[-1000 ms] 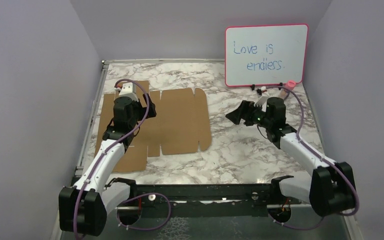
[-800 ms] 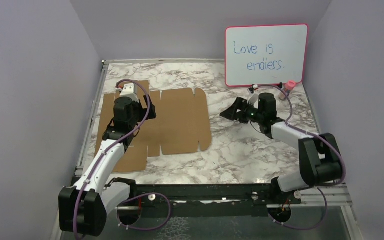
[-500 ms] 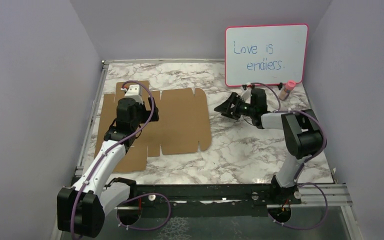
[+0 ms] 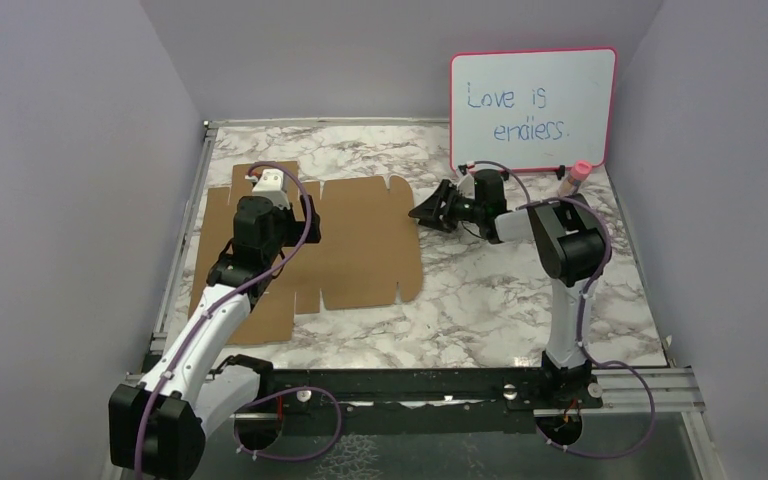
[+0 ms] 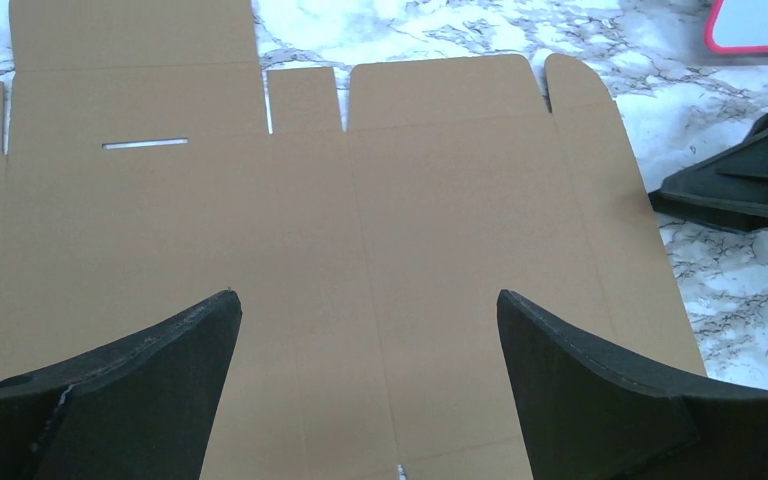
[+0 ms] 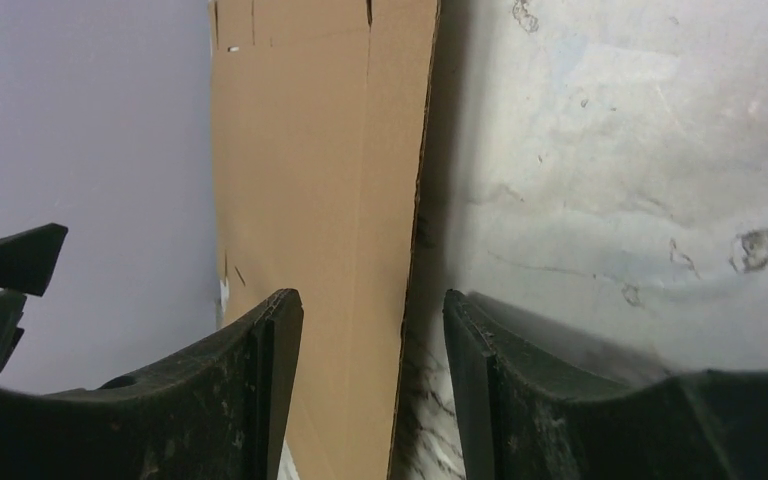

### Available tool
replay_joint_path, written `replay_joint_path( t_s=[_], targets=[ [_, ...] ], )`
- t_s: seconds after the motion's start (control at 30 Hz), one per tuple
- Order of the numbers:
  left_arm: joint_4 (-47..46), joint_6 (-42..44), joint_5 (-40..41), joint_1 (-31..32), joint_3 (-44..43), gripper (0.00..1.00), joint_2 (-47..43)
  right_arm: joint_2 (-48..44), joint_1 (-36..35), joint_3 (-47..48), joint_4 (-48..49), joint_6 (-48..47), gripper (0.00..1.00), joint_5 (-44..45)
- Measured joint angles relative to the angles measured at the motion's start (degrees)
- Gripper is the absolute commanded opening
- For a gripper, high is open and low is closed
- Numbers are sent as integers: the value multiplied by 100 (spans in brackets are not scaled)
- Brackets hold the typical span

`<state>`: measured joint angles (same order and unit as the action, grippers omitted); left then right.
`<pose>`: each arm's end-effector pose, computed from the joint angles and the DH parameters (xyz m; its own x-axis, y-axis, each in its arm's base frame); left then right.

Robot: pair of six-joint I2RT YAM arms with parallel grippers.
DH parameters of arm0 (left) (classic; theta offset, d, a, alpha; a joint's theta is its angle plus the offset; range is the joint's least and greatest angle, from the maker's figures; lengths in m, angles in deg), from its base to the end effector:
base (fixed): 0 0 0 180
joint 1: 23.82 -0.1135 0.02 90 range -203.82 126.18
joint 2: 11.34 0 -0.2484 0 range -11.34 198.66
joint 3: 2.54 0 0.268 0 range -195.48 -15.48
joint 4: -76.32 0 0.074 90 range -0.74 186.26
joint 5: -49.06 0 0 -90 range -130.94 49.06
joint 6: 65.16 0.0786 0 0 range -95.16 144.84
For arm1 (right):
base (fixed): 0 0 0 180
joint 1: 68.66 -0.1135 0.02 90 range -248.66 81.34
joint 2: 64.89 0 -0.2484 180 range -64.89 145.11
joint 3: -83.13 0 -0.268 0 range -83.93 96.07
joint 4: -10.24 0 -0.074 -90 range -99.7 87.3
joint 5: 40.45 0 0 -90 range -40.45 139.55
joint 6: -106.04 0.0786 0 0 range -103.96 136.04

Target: Fold the paper box

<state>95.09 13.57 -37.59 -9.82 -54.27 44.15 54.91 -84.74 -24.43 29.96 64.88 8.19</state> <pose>0.2801 -0.0651 0.2422 -0.4016 -0.1009 -0.9102 0.1128 0.9809 -0.1586 0.4111 0.1726 0.0702 -0.8734 0.3363 -0.3523 -0.1714 0.4647 0.8687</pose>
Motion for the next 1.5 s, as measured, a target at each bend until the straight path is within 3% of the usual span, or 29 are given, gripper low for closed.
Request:
replay_joint_path(
  t_s=[0.3,0.57,0.8,1.1,1.5],
  targets=[
    [-4,42,13,103,-2,99,-52,516,-127,525,17,133,41,-24],
    [-11,42,15,184,-2,99,-133,704,-146,568,223,369,1,-55],
    [-15,35,15,216,0,99,-184,297,-140,0,592,634,1,-50],
    [-28,-92,57,216,0,99,-236,-752,116,-1644,1589,1377,1,68],
    [-48,-302,208,216,0,99,-356,-4006,332,-3934,1207,1818,1,1434]
  ],
)
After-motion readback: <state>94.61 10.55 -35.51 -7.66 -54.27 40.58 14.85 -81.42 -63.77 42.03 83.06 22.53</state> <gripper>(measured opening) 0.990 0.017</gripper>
